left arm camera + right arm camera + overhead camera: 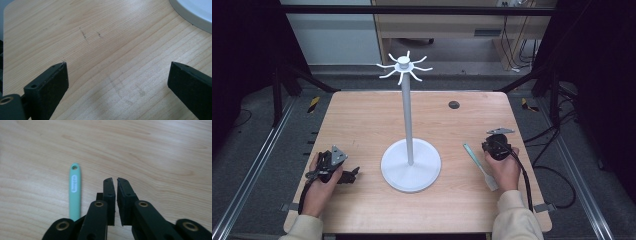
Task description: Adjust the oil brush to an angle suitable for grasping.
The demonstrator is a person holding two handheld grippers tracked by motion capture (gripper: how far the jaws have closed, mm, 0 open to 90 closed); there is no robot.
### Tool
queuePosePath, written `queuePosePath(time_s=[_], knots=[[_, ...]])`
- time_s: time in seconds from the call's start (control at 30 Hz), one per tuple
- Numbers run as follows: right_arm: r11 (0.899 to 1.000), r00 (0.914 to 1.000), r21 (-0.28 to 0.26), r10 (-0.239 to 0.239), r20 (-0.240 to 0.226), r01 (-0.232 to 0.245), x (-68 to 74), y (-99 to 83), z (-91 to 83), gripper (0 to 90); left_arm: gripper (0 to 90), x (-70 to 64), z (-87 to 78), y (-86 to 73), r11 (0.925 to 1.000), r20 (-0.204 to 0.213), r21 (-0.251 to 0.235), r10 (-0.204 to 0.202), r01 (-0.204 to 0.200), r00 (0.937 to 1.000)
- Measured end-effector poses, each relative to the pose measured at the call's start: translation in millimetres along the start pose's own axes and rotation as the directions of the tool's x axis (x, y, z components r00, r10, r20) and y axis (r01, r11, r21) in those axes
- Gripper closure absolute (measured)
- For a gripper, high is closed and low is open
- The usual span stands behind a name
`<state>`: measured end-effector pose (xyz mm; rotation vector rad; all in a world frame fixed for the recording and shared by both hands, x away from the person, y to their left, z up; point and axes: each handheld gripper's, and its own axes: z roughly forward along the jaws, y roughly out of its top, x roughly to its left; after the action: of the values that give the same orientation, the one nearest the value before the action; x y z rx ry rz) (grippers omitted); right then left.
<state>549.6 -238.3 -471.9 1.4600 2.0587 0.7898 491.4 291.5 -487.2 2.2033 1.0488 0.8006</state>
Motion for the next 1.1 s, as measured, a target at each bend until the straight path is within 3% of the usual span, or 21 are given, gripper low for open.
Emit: queuePosePath(time_s=[0.17, 0.33, 0.77, 0.87, 0.93, 1.03, 1.1], knots=[[0.998, 0.9973, 0.027, -0.06, -0.042, 0.061, 14.4, 4.4, 6.1, 90.0, 2.8, 0.9, 0.0, -0.3, 1.0, -0.001, -0.002, -0.004, 0.004, 1.0], [0.995, 0.9956, 0.072, -0.064, -0.069, 0.069, 19.6, 2.9, 14.9, 90.0, 2.8, -0.6, 0.5, 0.6, 1.0, 0.003, 0.0, 0.003, -0.003, 1.0], [0.993, 0.9924, 0.091, -0.069, -0.102, 0.078, 22.2, 1.8, 19.7, 90.0, 2.8, -0.9, 0.7, 0.5, 1.0, 0.002, -0.001, 0.002, -0.002, 1.0], [0.992, 0.9893, 0.09, -0.077, -0.124, 0.088, 24.1, 1.8, 19.7, 90.0, 2.8, -1.2, 0.8, 0.4, 1.0, 0.004, 0.003, 0.005, -0.005, 1.0], [0.992, 0.9814, 0.089, -0.073, -0.177, 0.09, 26.9, 1.7, 19.2, 90.0, 2.8, -1.2, 0.9, 0.5, 1.0, 0.004, 0.002, 0.005, -0.005, 1.0], [0.99, 0.9772, 0.088, -0.093, -0.191, 0.111, 30.1, 1.5, 19.1, 90.0, 2.8, -1.1, 0.8, 0.5, 1.0, 0.004, 0.003, 0.006, -0.006, 1.0], [0.987, 0.9677, 0.096, -0.107, -0.228, 0.132, 36.3, 1.2, 17.2, 90.0, 2.8, -0.9, 0.8, 0.4, 1.0, 0.005, 0.003, 0.005, -0.005, 1.0]])
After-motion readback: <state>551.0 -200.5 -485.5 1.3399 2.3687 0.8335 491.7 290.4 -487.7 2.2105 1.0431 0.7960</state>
